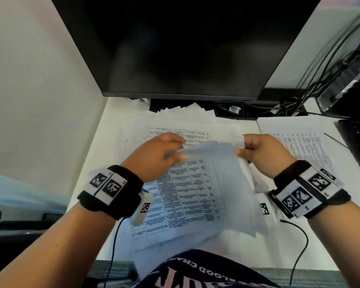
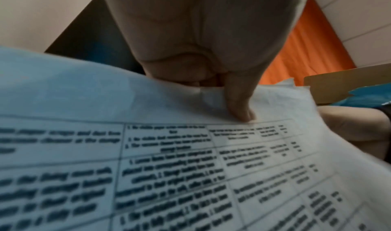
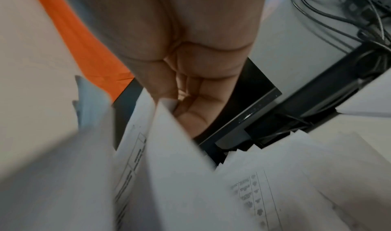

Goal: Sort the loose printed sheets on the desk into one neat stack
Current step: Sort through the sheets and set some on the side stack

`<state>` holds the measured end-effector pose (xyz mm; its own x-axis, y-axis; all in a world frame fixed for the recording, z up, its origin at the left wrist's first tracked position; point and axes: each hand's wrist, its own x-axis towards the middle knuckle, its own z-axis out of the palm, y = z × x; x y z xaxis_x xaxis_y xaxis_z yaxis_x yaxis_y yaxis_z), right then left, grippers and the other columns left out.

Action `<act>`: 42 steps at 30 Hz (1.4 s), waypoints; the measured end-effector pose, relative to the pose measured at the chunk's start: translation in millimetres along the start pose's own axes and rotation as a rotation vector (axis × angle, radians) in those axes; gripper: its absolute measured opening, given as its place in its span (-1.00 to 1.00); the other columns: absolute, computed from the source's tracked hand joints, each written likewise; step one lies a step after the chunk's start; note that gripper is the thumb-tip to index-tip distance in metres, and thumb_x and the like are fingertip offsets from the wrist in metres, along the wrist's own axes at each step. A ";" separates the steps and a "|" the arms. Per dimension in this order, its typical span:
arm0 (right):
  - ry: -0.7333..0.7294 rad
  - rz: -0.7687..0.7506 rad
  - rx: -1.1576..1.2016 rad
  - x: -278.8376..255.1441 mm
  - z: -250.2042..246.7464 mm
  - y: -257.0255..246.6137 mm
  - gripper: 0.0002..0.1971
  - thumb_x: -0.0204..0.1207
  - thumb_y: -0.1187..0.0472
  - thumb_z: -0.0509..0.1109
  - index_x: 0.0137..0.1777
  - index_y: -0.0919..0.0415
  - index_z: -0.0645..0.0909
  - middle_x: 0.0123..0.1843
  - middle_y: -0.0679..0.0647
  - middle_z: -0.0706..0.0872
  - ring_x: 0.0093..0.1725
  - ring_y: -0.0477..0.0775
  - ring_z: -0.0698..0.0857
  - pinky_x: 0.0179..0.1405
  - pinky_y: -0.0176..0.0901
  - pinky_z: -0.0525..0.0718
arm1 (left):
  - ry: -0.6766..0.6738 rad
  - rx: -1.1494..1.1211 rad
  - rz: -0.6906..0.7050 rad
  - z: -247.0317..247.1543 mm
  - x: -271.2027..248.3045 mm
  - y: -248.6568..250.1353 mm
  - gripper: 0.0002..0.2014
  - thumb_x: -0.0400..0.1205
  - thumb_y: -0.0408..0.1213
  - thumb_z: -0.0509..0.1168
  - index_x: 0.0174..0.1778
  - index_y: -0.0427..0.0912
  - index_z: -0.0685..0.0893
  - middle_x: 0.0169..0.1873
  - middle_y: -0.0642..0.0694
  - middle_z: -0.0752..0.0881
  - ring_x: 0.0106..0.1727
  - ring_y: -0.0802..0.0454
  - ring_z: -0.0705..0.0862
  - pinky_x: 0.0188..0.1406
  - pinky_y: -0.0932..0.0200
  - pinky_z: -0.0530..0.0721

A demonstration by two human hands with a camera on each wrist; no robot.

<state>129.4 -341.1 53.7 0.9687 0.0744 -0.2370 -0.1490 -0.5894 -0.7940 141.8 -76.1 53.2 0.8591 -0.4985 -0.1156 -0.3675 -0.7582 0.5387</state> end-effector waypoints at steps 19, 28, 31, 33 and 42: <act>-0.137 0.515 -0.255 40.6 63.6 53.9 -0.74 0.61 0.16 0.19 -0.22 0.26 0.60 -0.15 0.18 0.65 -0.15 0.14 0.62 -0.11 -0.19 0.49 | 0.179 -0.368 -0.109 30.1 -42.7 -14.6 -0.59 0.68 -0.25 0.28 0.35 0.24 0.35 -0.15 0.02 0.80 -0.24 0.12 0.70 -0.18 0.24 0.65; 0.185 0.358 -0.044 32.1 25.5 63.8 -0.75 0.56 0.22 0.38 0.21 0.26 0.62 -0.01 0.11 0.72 -0.11 0.04 0.60 -0.03 -0.27 0.44 | 0.233 -0.271 -0.186 22.0 -45.1 -30.9 -0.93 0.66 -0.17 0.30 -0.08 0.13 0.66 -0.21 0.05 0.75 -0.19 0.14 0.64 -0.15 0.26 0.56; 0.098 0.305 -0.051 20.7 9.1 62.6 -0.82 0.54 0.19 0.40 0.13 0.14 0.65 -0.20 -0.06 0.67 -0.25 -0.07 0.60 -0.28 -0.28 0.46 | 0.299 -0.225 -0.117 18.6 -37.0 -34.5 -0.86 0.61 0.01 0.28 -0.07 0.07 0.68 -0.13 0.19 0.68 -0.08 0.18 0.61 -0.09 0.46 0.51; 0.017 0.241 -0.028 10.7 5.6 57.6 -0.92 0.53 0.21 0.41 -0.05 -0.01 0.65 -0.25 -0.19 0.69 -0.23 -0.11 0.64 -0.32 -0.32 0.46 | 0.359 -0.202 -0.027 18.8 -28.7 -36.5 -0.72 0.55 0.07 0.26 -0.10 -0.03 0.73 0.09 0.30 0.60 0.16 0.33 0.53 0.11 0.64 0.35; -0.260 0.106 0.094 -23.9 25.8 43.7 -0.78 0.54 0.20 0.40 -0.35 0.05 0.71 -0.41 -0.10 0.74 -0.38 -0.21 0.62 -0.25 -0.25 0.61 | 0.244 -0.290 -0.007 27.1 -19.0 -17.3 -0.79 0.52 0.09 0.23 -0.09 0.19 0.74 -0.13 0.33 0.70 0.01 0.30 0.62 -0.07 0.42 0.55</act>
<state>94.6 -347.9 10.2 0.8650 0.2271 -0.4475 -0.2763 -0.5288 -0.8025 122.2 -64.9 23.5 0.9339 -0.3519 0.0632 -0.2748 -0.5934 0.7565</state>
